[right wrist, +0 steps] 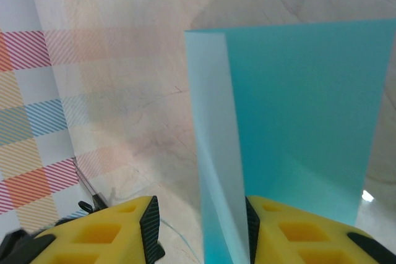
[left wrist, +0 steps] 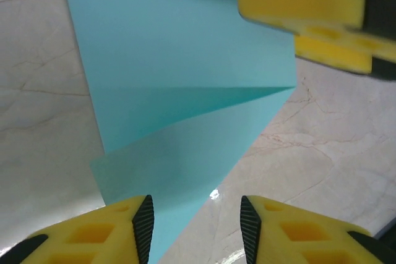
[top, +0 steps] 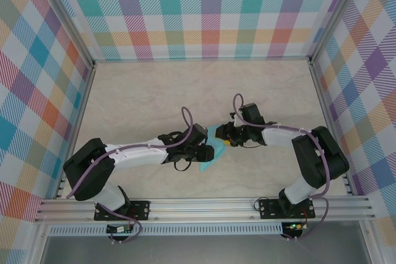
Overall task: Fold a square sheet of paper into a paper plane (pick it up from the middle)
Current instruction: Fourth fold the wing at the center of the table.
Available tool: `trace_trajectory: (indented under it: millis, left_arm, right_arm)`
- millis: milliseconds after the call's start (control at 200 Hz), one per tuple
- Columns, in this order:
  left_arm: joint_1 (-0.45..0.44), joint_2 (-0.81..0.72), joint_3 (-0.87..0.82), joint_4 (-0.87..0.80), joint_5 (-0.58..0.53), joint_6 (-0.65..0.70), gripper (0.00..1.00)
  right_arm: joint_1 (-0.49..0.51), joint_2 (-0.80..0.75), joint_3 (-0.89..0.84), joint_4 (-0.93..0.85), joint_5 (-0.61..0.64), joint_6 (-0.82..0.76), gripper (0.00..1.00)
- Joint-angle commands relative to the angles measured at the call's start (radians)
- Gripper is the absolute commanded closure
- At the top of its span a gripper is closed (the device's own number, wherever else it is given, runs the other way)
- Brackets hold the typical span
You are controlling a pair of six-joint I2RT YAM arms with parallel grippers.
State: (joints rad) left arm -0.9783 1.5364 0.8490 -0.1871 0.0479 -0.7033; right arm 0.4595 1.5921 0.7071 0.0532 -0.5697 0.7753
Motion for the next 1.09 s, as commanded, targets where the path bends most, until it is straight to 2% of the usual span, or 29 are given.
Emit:
trace_trajectory:
  millis: [0, 215, 565, 685, 1090]
  left_arm:
    - [-0.058, -0.017, 0.012, -0.051, -0.135, -0.033, 0.51]
    - [-0.176, 0.065, 0.094, -0.147, -0.337, -0.009, 0.45]
    - [-0.275, 0.226, 0.231, -0.301, -0.549, -0.026, 0.45]
    - [-0.289, 0.238, 0.225, -0.306, -0.582, -0.056, 0.45]
    - [-0.288, 0.232, 0.163, -0.260, -0.567, -0.080, 0.50]
  right_arm:
    - [0.004, 0.024, 0.026, -0.035, -0.042, -0.047, 0.59]
    - [0.004, 0.023, 0.046, -0.047, -0.068, -0.050, 0.59]
    - [0.003, -0.010, 0.045, -0.043, -0.109, -0.034, 0.60]
    - [0.004, -0.020, 0.042, -0.050, -0.109, -0.033, 0.60]
    - [0.004, -0.020, 0.026, -0.043, -0.098, -0.018, 0.61]
